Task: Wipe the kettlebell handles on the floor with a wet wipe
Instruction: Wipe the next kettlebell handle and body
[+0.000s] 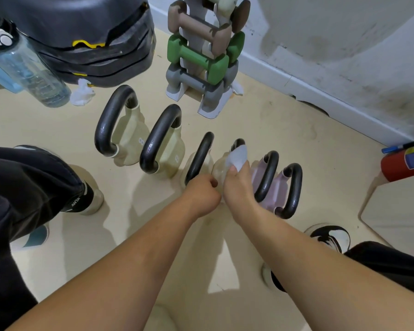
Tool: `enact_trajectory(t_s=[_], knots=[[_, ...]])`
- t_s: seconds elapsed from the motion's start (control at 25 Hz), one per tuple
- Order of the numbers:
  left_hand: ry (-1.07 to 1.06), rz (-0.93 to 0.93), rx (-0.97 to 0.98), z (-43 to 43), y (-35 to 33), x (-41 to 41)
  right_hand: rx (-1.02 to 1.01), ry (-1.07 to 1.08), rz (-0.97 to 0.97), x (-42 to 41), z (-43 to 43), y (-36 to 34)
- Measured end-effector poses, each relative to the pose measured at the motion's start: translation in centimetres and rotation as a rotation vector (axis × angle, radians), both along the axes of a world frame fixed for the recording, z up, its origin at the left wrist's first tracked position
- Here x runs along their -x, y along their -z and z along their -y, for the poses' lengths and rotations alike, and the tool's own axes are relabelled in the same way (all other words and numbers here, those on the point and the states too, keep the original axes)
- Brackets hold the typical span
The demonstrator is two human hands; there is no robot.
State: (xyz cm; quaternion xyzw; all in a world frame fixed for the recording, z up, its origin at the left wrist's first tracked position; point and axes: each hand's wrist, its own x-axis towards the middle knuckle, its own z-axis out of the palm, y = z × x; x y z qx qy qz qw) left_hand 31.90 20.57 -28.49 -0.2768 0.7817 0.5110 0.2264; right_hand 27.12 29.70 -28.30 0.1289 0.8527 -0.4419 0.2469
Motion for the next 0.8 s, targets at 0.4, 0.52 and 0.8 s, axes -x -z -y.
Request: enact_trajectory(t_s=[0.4,0.52,0.8], knots=[[-0.001,-0.037,-0.034,-0.1,0.1,1.0,-0.178,-0.146,-0.048,5.8,3.1,-0.7],[-0.018,-0.003,-0.039,0.1,0.1,1.4,-0.393,-0.498,-0.088,9.7,3.7,-0.8],[-0.045,-0.009,-0.031,0.7,0.5,2.0,-0.558,-0.611,-0.177,9.4,2.1,0.0]])
